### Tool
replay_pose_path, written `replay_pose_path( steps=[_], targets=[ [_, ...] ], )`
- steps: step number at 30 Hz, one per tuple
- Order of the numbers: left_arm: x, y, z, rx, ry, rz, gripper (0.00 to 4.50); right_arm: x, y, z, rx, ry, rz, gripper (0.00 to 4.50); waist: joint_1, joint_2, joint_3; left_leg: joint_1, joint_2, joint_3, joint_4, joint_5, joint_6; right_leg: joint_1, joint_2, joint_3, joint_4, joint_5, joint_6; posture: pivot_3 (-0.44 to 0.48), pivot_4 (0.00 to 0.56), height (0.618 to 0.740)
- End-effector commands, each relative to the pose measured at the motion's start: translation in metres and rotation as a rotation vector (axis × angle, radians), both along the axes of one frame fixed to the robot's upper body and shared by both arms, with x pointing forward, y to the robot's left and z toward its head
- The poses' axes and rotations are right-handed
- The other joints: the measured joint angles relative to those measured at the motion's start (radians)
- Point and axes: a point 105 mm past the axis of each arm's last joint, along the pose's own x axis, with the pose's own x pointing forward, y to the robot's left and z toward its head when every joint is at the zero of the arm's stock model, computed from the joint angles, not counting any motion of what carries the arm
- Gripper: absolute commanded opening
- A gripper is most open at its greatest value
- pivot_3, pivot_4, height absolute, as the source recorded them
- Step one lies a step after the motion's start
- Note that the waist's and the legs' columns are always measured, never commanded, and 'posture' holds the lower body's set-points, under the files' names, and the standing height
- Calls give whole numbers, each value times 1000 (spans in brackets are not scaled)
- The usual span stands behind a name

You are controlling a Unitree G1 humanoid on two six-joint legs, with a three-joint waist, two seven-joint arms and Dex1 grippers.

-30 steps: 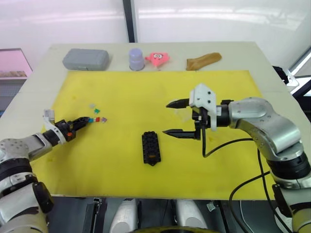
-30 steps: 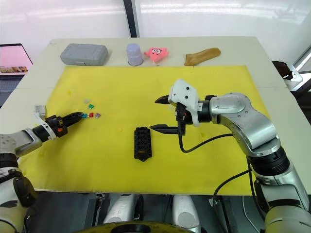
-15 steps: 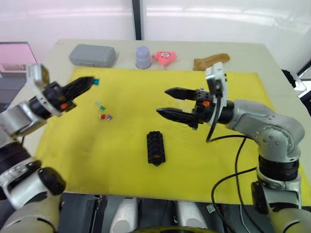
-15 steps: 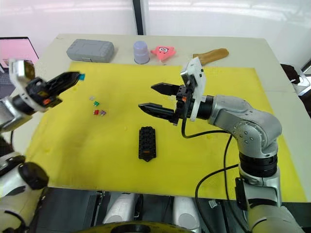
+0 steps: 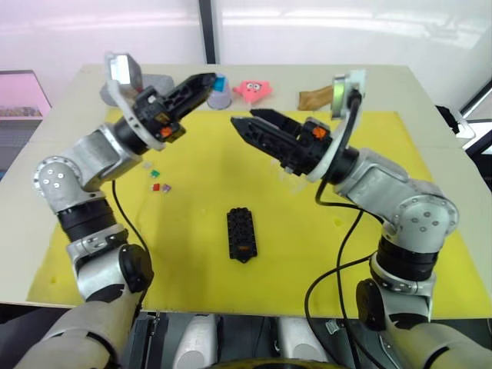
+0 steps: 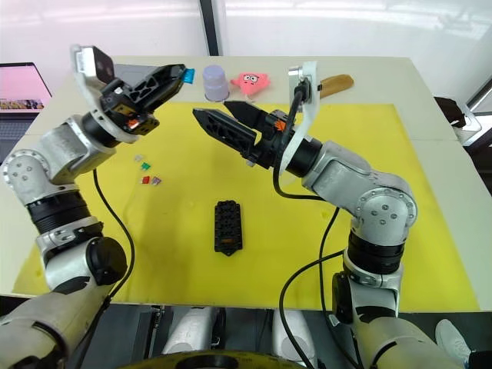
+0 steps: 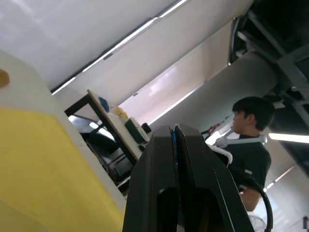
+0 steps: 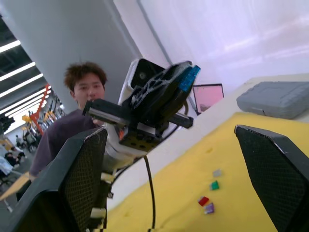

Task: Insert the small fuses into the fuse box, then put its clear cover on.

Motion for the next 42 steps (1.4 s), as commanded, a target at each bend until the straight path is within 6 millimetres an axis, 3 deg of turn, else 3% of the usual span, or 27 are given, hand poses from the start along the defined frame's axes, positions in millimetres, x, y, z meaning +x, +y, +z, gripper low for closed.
replay_pose_path(
  steps=[1, 7, 11, 28, 31, 33, 42],
  targets=[
    [-6, -11, 17, -41, -70, -20, 55, 3, 1, 13, 44, -23, -39, 4500, 0, 0, 0, 0, 0, 0, 0, 0, 0, 0, 0, 0, 0, 0, 0, 0, 150, 740],
    [-4, -21, 21, -76, -69, -33, 55, 6, 3, 28, 147, 8, -21, 4500, -2, 0, 0, 0, 0, 0, 0, 0, 0, 0, 1, 0, 0, 0, 0, 0, 150, 740],
    [-1, -26, 25, -107, -65, -33, 0, 8, 1, 34, 184, 19, -30, 3212, -1, 0, 0, 0, 0, 0, 0, 0, 0, 0, 1, 0, 0, 0, 0, 0, 150, 740],
    [0, -27, 25, -137, -53, -12, 0, 12, -2, 39, 256, 62, -82, 3212, -1, 0, 0, 0, 0, 0, 0, 0, 0, 0, 2, 0, 0, 0, 0, 0, 150, 740],
    [1, -27, 25, -142, -48, -4, 0, 9, -2, 40, 262, 51, -89, 2406, -1, 0, 0, 0, 0, 0, 0, 0, 0, 0, 1, 0, 0, 0, 0, 0, 150, 740],
    [0, -27, 25, -141, -48, -5, 0, 8, -1, 41, 255, 42, -88, 1463, -1, 0, 0, 0, 0, 0, 0, 0, 0, 0, 1, 0, 0, 0, 0, 0, 150, 740],
    [0, -31, 26, -145, -50, -14, 0, 13, 3, 41, 241, 51, -103, 1463, -1, 0, 0, 0, 0, 0, 0, 0, 0, 0, 2, 0, 0, 0, 0, 0, 150, 740]
  ],
)
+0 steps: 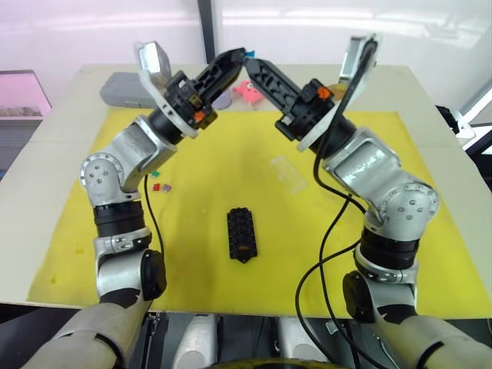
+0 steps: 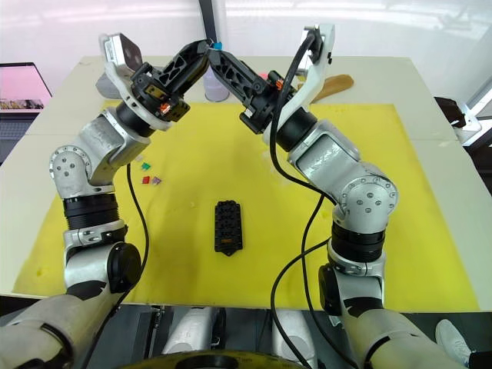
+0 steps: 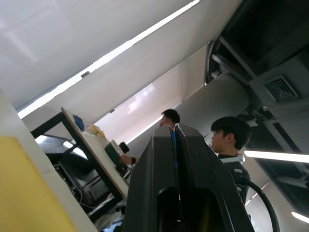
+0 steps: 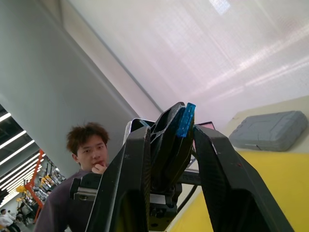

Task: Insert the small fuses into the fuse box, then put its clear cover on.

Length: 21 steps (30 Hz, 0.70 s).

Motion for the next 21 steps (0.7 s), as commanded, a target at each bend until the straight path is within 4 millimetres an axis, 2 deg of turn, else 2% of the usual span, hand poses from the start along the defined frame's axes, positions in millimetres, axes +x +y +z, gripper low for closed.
replay_pose_path(
  steps=[1, 12, 17, 21],
  targets=[
    [-7, 0, 12, -26, -49, -9, 0, -4, 2, 11, 14, -43, 5, 1463, 0, 0, 0, 0, 0, 0, 0, 0, 0, 0, 0, 0, 0, 0, 0, 0, 150, 740],
    [-8, 1, 7, -21, -46, -14, 0, -3, -1, 15, 36, -47, 2, 1463, 0, 0, 0, 0, 0, 0, 0, 0, 0, 0, 0, 0, 0, 0, 0, 0, 150, 740],
    [-10, -1, 6, -17, -47, -19, 0, -5, -1, 16, 44, -54, 6, 43, 0, 0, 0, 0, 0, 0, 0, 0, 0, 0, 0, 0, 0, 0, 0, 0, 150, 740],
    [-11, -2, 6, -11, -47, -18, 0, -7, -1, 17, 39, -62, 16, 43, 0, 0, 0, 0, 0, 0, 0, 0, 0, 0, 0, 0, 0, 0, 0, 0, 150, 740]
  ],
)
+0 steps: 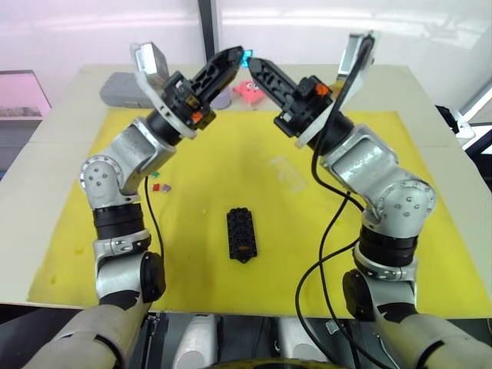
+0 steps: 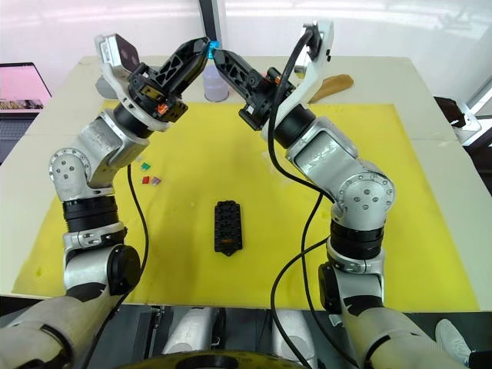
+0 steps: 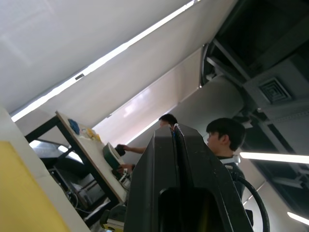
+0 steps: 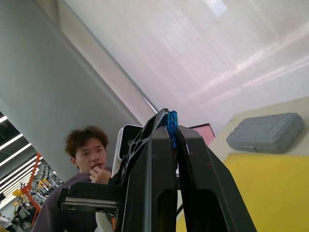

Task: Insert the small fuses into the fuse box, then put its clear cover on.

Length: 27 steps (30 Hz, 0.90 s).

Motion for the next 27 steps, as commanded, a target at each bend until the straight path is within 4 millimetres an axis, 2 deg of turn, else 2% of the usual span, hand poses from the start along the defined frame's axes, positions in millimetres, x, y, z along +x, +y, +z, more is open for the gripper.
replay_pose_path(
  steps=[1, 4, 7, 10, 14, 17, 21, 24, 27],
  targets=[
    [-8, -5, 5, 18, -34, -16, 0, -12, -1, 15, 28, -67, 26, 43, 0, 0, 0, 0, 0, 0, 0, 0, 0, 0, 0, 0, 0, 0, 0, 0, 150, 740],
    [-8, -6, 4, 32, -37, -16, 0, -11, -2, 15, 31, -66, 27, 43, 0, 0, 0, 0, 0, 0, 0, 0, 0, 0, 0, 0, 0, 0, 0, 0, 150, 740],
    [-9, 0, -3, 96, -50, 0, 913, -13, -4, 16, 32, -70, 34, 0, -1, 0, 0, 0, 0, 0, 0, 0, 0, 0, 0, 0, 0, 0, 0, 0, 150, 740],
    [-12, 14, -11, 177, -80, 24, 2384, -18, -6, 16, 19, -79, 58, 0, -4, 0, 0, 0, 0, 0, -1, 0, 0, 0, 1, 0, 0, 0, 0, 0, 150, 740],
    [-35, 41, -40, 501, -216, 11, 4405, -35, -10, 3, -131, -97, 179, 0, -23, 2, 1, 0, 0, 0, -3, 0, 0, -1, 1, 0, -1, 0, 0, 0, 150, 740],
    [-50, 46, -56, 665, -326, -32, 4463, -43, -12, -14, -296, -100, 234, 0, -21, 4, 3, 0, 0, 0, -4, 0, 0, 0, 1, -1, -3, 0, 0, 0, 150, 740],
    [-73, 50, -93, 925, -526, -136, 4463, -56, -13, -45, -604, -135, 318, 0, -19, 5, 4, 0, 0, 0, -4, 0, 1, 2, 1, 0, -6, 0, 0, 0, 150, 740],
    [-83, 53, -107, 990, -574, -217, 4463, -61, -13, -55, -720, -180, 363, 0, -15, 5, 6, 0, 1, 0, -5, -1, 3, 1, 1, 1, -6, 0, 0, 0, 150, 740],
    [-93, 49, -121, 1047, -698, -258, 4463, -60, -12, -80, -957, -244, 364, 0, -8, 5, 8, 0, 2, 0, -5, -4, 7, 1, 0, 1, -6, 0, 0, 0, 150, 740]
  ],
)
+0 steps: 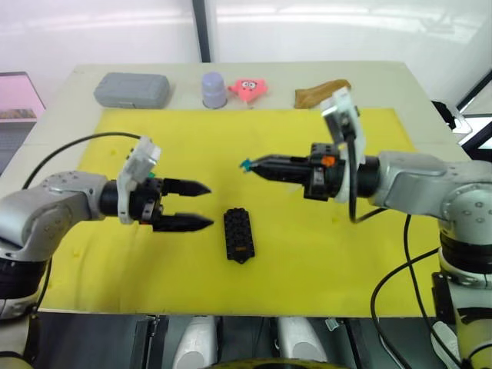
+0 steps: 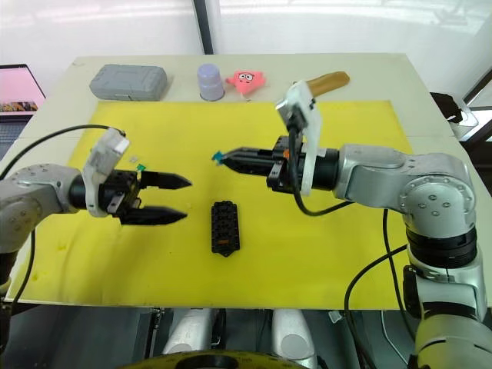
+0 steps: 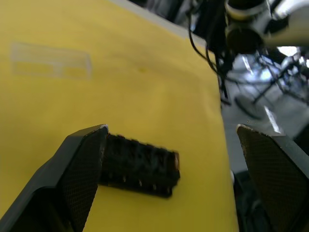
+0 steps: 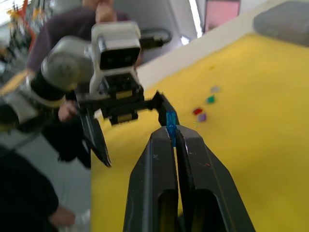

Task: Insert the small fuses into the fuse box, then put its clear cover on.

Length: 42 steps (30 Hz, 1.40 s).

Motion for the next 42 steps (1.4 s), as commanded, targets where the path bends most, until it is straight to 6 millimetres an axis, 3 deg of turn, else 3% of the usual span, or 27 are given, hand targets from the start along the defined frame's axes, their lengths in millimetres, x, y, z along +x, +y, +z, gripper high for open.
replay_pose_path(
  steps=[1, 7, 17, 26, 42],
  targets=[
    [-14, -9, -4, 46, -147, -103, 4463, -5, 3, -19, -229, -147, 59, 0, 7, 1, 1, 0, 0, 0, 0, 0, 0, 0, 0, 0, 0, 0, 0, 0, 150, 740],
    [-23, -17, -29, 132, -362, -208, 4463, -15, 7, -49, -420, -235, 180, 0, 18, 0, 2, -1, -1, 0, 1, -1, 1, 0, -2, 0, -1, 0, 0, 0, 150, 740],
    [-1, -27, -44, 185, -488, -124, 4463, -13, 24, -64, -465, -321, 263, 0, 15, -1, 2, -1, -1, 0, 2, -1, 1, 0, -1, -1, -1, 0, 0, 0, 150, 740],
    [-4, -28, -57, 212, -488, -74, 4463, -11, 24, -74, -504, -331, 318, 0, 15, -1, 2, -1, -1, 0, 3, 0, 0, 0, -1, -1, 0, 0, 0, 0, 150, 740],
    [-6, -35, -58, 208, -495, -74, 4463, -8, 23, -84, -545, -369, 359, 0, 15, -1, 2, -1, -1, 0, 4, 0, -1, 1, -1, -1, 0, 0, 0, 0, 150, 740]
  ],
)
